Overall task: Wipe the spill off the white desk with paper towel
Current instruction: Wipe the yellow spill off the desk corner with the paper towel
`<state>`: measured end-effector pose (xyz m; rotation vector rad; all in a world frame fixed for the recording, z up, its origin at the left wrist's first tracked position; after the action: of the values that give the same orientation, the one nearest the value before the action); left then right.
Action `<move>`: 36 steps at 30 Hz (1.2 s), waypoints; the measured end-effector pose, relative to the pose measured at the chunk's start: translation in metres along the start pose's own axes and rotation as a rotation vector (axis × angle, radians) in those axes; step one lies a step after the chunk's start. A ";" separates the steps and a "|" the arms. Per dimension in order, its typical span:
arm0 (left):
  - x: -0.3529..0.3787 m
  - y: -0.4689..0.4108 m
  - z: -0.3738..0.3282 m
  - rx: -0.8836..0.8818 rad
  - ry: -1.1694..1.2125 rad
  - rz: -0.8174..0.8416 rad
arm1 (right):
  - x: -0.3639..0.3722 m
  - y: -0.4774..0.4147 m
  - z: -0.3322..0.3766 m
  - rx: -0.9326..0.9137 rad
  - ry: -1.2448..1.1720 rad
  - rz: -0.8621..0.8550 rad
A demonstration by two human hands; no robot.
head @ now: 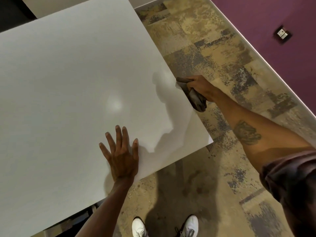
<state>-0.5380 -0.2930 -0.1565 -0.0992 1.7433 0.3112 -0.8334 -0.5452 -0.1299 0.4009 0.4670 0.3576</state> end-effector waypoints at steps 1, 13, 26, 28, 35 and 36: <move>0.000 0.000 0.000 0.004 -0.001 -0.008 | 0.001 0.005 -0.004 0.010 -0.007 0.006; 0.000 0.003 -0.003 -0.015 0.043 0.016 | 0.008 0.091 -0.050 0.021 -0.136 -0.013; 0.002 0.006 -0.001 0.002 0.027 -0.015 | 0.017 0.185 -0.103 0.026 -0.104 -0.047; 0.005 0.005 0.001 0.006 0.034 -0.014 | 0.017 0.200 -0.108 0.022 -0.078 -0.059; 0.010 0.005 0.003 0.003 0.011 0.002 | 0.030 0.259 -0.119 0.000 -0.093 -0.028; 0.009 0.005 0.002 0.003 0.002 0.015 | 0.034 0.265 -0.120 -0.019 -0.126 -0.022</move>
<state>-0.5393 -0.2868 -0.1651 -0.0842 1.7473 0.3201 -0.9274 -0.2682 -0.1218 0.3975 0.3444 0.3127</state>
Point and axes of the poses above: each hand's wrist, its own y-axis away from the middle knuckle, its own x-axis out of the palm, z = x × y, the point moved 3 cm from there along -y, towards the middle knuckle, and after that the axes turned 4 degrees about z, right-handed, at the moved point
